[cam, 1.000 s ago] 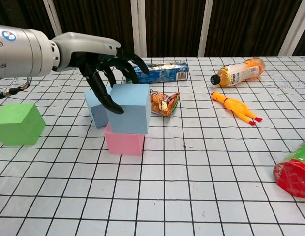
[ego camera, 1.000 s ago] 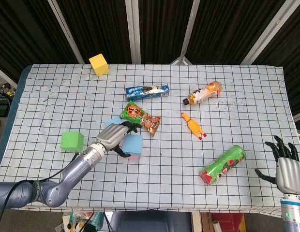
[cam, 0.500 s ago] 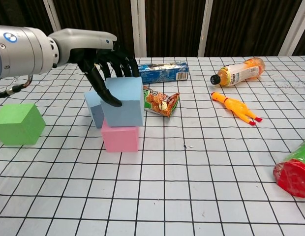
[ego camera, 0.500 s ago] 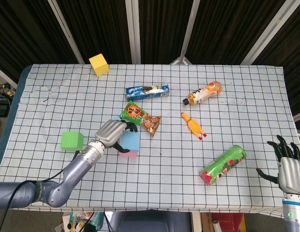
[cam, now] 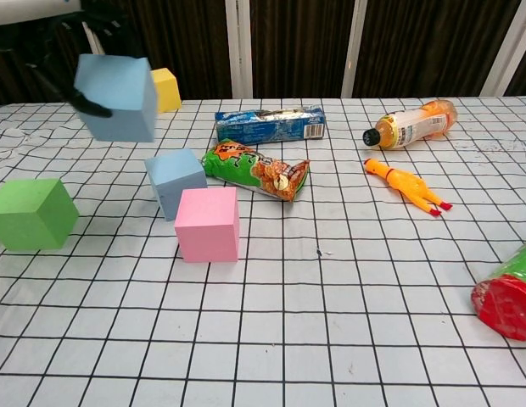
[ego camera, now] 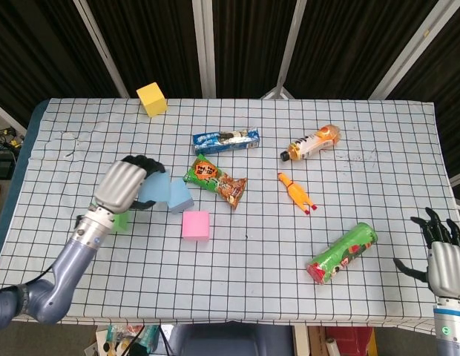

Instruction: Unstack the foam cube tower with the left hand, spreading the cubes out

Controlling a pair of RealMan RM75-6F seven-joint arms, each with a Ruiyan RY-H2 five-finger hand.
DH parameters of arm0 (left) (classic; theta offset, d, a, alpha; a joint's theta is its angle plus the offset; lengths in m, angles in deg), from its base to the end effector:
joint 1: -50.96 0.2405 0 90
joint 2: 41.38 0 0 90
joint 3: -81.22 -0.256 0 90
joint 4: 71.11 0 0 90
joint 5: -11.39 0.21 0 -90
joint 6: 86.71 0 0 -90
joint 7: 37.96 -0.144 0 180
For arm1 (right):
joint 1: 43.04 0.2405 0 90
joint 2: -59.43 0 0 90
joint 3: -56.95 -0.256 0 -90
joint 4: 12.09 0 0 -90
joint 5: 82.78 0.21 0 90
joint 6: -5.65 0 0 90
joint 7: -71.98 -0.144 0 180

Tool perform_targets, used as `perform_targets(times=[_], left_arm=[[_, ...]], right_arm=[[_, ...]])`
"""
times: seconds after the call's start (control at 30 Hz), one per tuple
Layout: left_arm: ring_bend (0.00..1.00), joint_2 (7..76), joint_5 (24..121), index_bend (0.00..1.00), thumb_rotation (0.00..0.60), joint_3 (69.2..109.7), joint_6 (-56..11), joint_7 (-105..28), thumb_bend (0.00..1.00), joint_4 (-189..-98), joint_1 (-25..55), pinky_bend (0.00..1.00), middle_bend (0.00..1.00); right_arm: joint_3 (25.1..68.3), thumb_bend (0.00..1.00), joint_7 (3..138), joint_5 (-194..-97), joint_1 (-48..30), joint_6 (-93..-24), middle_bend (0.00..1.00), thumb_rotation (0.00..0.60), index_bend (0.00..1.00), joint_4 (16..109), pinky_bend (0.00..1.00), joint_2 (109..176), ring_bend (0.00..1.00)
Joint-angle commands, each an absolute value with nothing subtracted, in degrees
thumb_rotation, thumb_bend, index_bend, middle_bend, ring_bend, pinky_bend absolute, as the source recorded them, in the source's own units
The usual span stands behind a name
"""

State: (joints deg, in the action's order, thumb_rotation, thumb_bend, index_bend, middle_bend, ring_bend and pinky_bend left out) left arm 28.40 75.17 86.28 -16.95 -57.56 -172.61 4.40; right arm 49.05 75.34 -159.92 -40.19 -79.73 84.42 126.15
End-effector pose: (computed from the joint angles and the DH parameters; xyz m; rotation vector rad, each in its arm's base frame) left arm -0.1253 0.3421 0.0922 -1.7666 -0.7216 -1.0402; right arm -0.3124 -0.1851 0.1583 1.1730 -0.9765 0.9049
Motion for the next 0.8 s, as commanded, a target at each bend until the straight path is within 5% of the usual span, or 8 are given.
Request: perform_targets(times=[0.03, 0.53, 0.8], left_arm=[[0.31, 27.69, 77.31, 0.47, 0.6, 84.45, -15.58, -58.23, 0.38, -168.48, 6.69, 0.37, 0.52], [0.29, 45.44, 74.05, 0.42, 0.6, 91.08, -18.8, -53.0, 0.32, -139.53, 6.74, 0.35, 0.47], [0.03, 46.72, 64.96, 0.12, 0.6, 92.72, -27.41, -61.96, 0.07, -141.34, 5.67, 0.23, 0.1]], right_arm=[[49.18, 0.0, 75.51, -160.06, -40.16, -79.67, 0.09, 0.6, 0.24, 84.51, 0.07, 126.22, 0.21], [48.81, 0.0, 77.12, -158.42, -39.28, -78.17, 0.09, 0.6, 0.24, 83.33, 0.07, 127.69, 0.21], [48.77, 0.0, 76.9, -158.33, -39.28, -78.15, 0.09, 0.6, 0.24, 83.36, 0.07, 127.59, 0.21]])
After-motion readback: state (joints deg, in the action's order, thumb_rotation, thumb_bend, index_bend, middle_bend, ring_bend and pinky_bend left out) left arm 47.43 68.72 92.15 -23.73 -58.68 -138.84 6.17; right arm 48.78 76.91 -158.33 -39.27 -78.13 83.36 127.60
